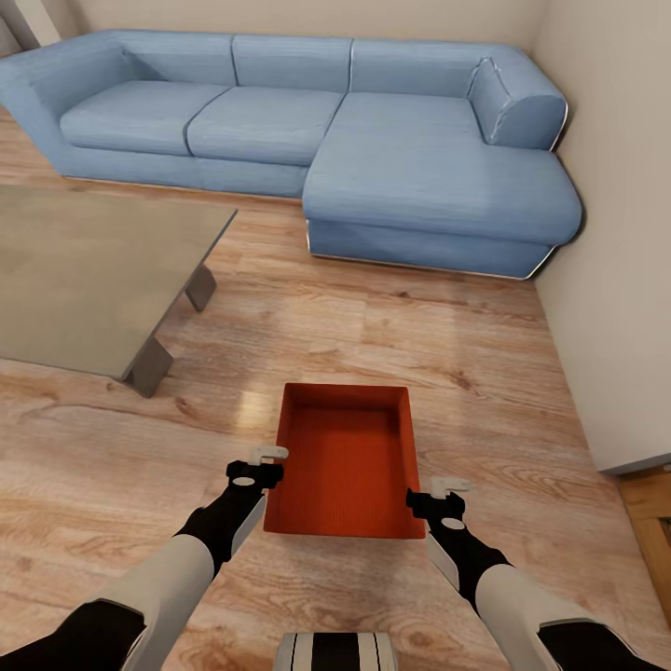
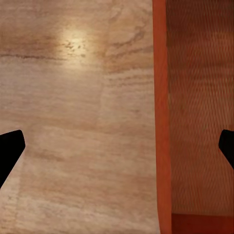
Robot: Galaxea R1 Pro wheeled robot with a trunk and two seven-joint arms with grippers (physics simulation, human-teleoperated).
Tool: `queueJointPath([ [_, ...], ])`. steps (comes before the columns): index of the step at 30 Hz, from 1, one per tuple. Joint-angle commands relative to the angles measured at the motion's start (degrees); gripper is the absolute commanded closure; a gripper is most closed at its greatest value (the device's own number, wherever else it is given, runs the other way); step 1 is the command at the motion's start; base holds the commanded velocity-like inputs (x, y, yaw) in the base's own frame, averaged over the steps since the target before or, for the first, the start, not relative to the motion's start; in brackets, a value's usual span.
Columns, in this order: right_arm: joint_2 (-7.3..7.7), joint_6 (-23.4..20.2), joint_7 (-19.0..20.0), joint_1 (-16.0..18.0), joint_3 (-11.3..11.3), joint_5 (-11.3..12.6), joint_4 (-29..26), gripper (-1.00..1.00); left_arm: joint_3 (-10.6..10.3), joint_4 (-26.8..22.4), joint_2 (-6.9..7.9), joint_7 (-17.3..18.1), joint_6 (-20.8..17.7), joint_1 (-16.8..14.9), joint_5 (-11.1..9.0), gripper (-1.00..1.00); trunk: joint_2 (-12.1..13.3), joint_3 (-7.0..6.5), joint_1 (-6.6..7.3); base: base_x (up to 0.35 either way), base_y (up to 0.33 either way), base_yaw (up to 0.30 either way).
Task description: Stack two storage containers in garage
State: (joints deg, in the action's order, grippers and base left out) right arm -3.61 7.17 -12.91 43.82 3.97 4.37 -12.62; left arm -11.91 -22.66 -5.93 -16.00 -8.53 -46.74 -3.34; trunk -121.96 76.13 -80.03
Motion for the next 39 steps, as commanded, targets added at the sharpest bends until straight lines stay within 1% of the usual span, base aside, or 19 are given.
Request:
queueJointPath([
  [1, 0.01, 0.2, -0.3, 0.0, 0.4, 0.5, 0.1, -1.00, -0.5, -0.1, 0.06, -0.4, -0.3, 0.0, -0.4, -1.00, 0.0, 0.03, 0.01, 0.000, 0.000, 0.000],
  [15, -0.22, 0.2, -0.3, 0.0, 0.2, 0.5, 0.1, -1.00, -0.4, -0.1, -0.19, -0.3, -0.3, 0.0, -0.7, -1.00, 0.0, 0.03, 0.01, 0.000, 0.000, 0.000],
  [24, -0.34, 0.2, -0.3, 0.0, 0.2, 0.5, 0.1, -1.00, -0.5, -0.2, -0.36, 0.0, -0.2, 0.0, -2.4, -1.00, 0.0, 0.03, 0.01, 0.000, 0.000, 0.000],
  [30, -0.42, 0.2, -0.3, 0.0, 0.2, 0.5, 0.1, -1.00, -0.5, -0.1, -1.75, 0.2, -0.2, 0.0, -2.7, -1.00, 0.0, 0.03, 0.01, 0.000, 0.000, 0.000],
  [39, -0.36, 0.2, -0.3, 0.0, 0.2, 0.5, 0.1, -1.00, -0.5, -0.2, -2.06, 0.3, -0.2, 0.0, -2.7, -1.00, 0.0, 0.03, 0.01, 0.000, 0.000, 0.000],
])
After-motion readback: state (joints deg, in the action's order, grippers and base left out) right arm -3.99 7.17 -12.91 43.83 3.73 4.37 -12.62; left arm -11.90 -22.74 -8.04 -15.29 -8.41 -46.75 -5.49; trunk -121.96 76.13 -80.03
